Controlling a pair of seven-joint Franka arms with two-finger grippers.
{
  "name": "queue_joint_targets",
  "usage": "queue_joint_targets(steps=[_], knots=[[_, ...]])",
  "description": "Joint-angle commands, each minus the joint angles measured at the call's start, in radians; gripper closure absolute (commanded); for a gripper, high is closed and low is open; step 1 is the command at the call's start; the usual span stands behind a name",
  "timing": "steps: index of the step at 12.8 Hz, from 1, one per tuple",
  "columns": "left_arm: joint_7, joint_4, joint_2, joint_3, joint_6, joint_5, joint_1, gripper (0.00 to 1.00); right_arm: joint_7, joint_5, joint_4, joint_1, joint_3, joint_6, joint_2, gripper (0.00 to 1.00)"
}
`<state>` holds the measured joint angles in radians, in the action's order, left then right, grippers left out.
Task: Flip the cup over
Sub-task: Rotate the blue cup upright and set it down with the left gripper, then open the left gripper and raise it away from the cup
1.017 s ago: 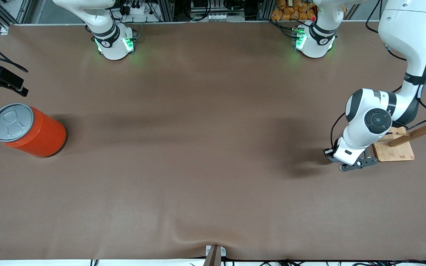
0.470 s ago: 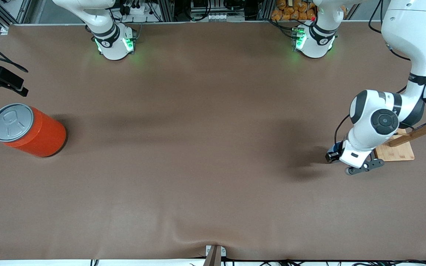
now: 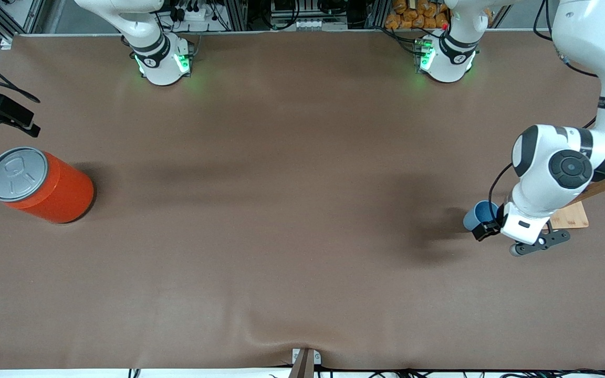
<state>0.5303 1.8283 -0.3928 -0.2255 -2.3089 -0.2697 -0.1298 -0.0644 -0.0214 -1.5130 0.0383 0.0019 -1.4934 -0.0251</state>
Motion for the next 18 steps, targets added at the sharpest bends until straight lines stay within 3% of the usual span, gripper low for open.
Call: queue_joint_targets(steps=[1,7,13,18], knots=[[-0.003,-0.110,0.012,-0.029,0.168,0.023,0.002,0.00,0.015,-0.005,0.020,0.015,0.009,0.015,0.008,0.00],[-0.012,-0.273,0.077,-0.093,0.471,0.133,-0.005,0.00,0.018,-0.005,0.020,0.015,0.009,0.015,0.008,0.00],[-0.044,-0.274,0.233,-0.097,0.582,0.210,-0.005,0.00,0.018,-0.002,0.020,0.014,0.009,0.015,0.007,0.00],[-0.206,-0.368,0.275,-0.080,0.735,0.233,-0.033,0.00,0.018,-0.003,0.020,0.015,0.009,0.015,0.008,0.00]])
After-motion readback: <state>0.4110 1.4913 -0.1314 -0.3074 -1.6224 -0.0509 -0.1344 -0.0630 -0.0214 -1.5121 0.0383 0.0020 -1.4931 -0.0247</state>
